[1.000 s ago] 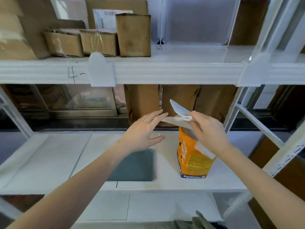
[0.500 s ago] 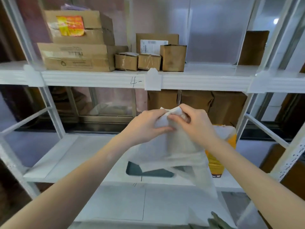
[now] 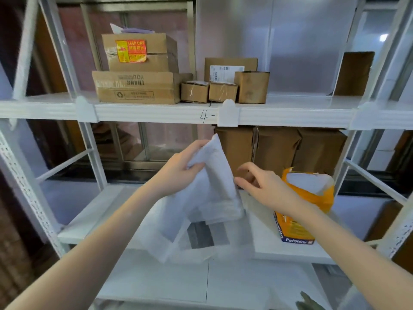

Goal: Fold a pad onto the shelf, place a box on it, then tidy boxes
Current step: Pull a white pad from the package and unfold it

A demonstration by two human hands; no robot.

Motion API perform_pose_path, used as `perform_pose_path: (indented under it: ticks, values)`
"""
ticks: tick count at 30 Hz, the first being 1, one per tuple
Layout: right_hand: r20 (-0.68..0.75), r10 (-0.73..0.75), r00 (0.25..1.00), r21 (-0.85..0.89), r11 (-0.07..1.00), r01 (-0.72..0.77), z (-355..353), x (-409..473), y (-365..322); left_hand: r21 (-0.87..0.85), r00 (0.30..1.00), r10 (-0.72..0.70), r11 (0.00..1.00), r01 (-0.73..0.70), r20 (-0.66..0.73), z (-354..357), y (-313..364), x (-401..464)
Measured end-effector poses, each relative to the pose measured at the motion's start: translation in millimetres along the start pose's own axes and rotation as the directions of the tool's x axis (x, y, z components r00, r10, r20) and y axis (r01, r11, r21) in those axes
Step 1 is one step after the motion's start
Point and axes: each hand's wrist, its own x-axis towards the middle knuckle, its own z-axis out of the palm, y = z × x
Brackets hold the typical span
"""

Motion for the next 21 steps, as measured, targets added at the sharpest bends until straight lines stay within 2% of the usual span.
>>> perform_pose_path:
  ticks: [3,7,10,14,21]
  values:
    - [0.120,0.110,0.987,-0.015,0.994,-0.109,8.5,-5.8,2.8,-0.055,0.999,-0.031,0.998,0.029,-0.036,2.1,-5.6,-1.5]
    - [0.168,0.221,0.961,0.011,0.974,-0.226,17.1,-10.2,8.4,-0.090,0.999,-0.017,0.996,0.012,-0.051,7.6,-8.5,-3.0]
    - [0.185,0.281,0.942,0.117,0.945,-0.305,19.4,-8.0,11.3,-0.088,0.999,0.015,0.996,-0.018,-0.036,11.5,-9.8,-3.4]
    - [0.148,0.319,0.936,0.351,0.868,-0.351,19.4,-1.9,13.0,-0.010,1.000,0.011,1.000,-0.012,-0.005,18.7,-8.3,-5.2]
    - [-0.129,0.341,0.931,0.539,0.812,-0.223,16.0,9.6,24.6,0.101,0.999,-0.033,0.994,0.033,0.002,28.6,-15.2,-5.3]
